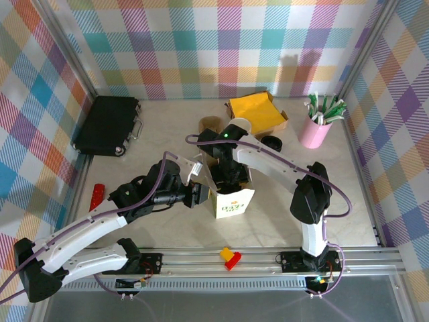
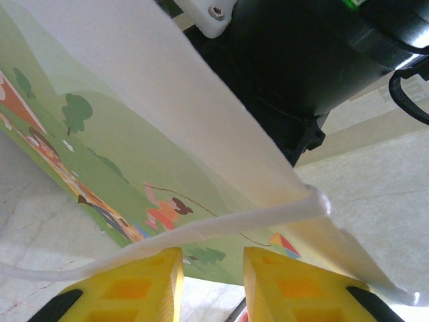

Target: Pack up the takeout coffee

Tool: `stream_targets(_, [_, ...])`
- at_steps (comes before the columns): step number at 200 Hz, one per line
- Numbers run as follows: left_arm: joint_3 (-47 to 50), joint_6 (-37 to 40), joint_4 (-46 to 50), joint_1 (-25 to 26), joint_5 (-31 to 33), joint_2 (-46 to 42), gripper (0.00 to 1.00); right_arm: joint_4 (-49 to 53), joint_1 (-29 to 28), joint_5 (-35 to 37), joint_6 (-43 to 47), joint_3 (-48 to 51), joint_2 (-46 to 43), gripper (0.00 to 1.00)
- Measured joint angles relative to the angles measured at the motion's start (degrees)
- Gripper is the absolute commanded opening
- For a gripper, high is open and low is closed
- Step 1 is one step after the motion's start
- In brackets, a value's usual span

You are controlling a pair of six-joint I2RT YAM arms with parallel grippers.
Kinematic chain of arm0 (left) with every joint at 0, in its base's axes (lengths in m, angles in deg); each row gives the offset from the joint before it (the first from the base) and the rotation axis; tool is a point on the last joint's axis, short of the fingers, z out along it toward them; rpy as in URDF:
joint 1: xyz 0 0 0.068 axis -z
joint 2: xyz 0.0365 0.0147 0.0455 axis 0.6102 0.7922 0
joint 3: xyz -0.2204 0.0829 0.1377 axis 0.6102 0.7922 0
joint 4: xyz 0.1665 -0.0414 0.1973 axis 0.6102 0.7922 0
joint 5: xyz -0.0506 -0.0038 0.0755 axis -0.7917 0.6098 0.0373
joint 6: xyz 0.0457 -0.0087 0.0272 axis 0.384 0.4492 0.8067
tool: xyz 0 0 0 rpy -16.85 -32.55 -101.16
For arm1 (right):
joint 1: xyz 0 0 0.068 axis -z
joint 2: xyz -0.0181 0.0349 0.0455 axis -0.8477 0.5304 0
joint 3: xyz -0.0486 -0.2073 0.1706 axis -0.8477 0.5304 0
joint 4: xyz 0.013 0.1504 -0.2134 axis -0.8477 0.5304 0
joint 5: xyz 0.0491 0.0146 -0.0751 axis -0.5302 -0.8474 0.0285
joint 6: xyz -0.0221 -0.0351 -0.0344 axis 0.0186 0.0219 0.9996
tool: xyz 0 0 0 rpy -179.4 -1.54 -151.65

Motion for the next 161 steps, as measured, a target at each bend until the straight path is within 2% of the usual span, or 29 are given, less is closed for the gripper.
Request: stream_targets(161, [0.0, -0.1, 0.3, 0.0, 0.6, 0.0, 0.29, 0.4, 0.0, 0.4, 0.0, -1.3, -0.3, 0.49])
